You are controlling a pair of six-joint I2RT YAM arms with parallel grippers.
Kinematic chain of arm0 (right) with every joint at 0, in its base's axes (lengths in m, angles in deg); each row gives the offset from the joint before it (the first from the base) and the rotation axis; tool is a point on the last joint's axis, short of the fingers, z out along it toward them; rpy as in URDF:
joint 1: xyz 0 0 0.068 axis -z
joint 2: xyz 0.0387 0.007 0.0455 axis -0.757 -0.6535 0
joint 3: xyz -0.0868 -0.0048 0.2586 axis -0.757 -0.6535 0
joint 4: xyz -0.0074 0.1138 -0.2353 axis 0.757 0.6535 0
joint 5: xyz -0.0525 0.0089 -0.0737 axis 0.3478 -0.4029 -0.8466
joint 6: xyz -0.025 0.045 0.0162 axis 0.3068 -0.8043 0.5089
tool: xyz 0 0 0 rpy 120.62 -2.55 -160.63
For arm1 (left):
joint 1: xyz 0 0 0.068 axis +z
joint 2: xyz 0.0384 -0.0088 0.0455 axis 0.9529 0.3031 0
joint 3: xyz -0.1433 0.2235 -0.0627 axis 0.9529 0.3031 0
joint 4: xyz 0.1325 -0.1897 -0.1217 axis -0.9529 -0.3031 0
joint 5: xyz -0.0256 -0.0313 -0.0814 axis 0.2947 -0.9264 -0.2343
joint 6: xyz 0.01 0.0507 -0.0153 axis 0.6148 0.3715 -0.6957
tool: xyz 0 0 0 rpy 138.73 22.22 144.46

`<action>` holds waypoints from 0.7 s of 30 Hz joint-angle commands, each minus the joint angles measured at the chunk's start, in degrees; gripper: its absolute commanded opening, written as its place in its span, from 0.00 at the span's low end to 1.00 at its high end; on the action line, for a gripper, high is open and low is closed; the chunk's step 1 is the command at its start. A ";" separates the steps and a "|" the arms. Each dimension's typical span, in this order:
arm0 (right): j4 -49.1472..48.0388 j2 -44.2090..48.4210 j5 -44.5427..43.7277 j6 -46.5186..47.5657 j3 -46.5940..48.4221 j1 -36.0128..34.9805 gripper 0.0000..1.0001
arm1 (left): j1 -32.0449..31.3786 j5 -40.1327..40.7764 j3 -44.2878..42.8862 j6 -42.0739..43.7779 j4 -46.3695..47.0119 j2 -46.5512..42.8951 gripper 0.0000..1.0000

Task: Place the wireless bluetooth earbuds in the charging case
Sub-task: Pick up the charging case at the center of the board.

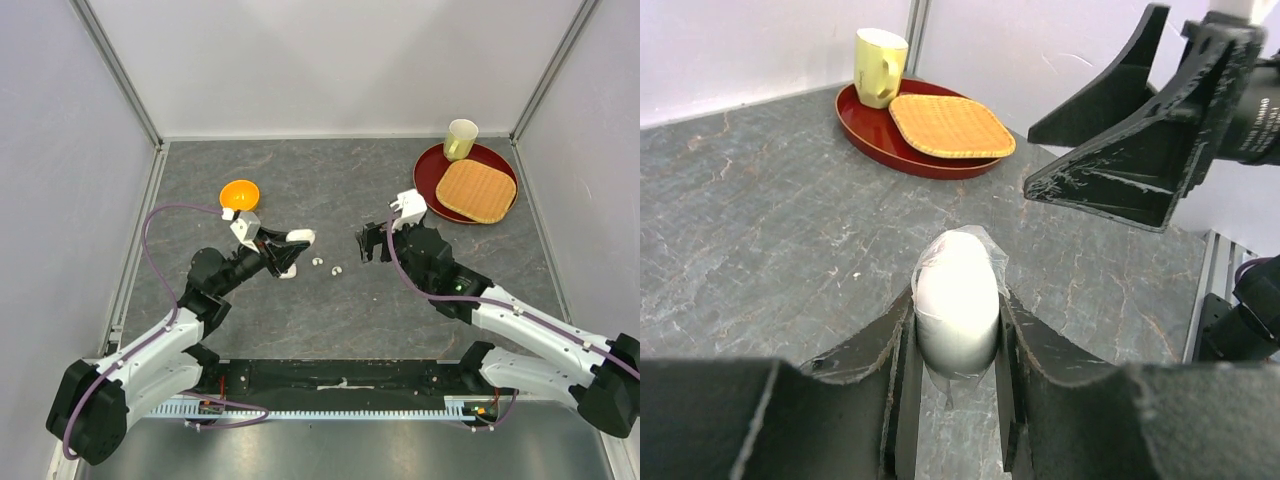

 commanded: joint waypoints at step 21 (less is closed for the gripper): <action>7.56 -0.40 9.67 -15.79 2.66 17.69 0.98 | 0.03 -2.64 -5.94 9.62 8.27 3.12 0.02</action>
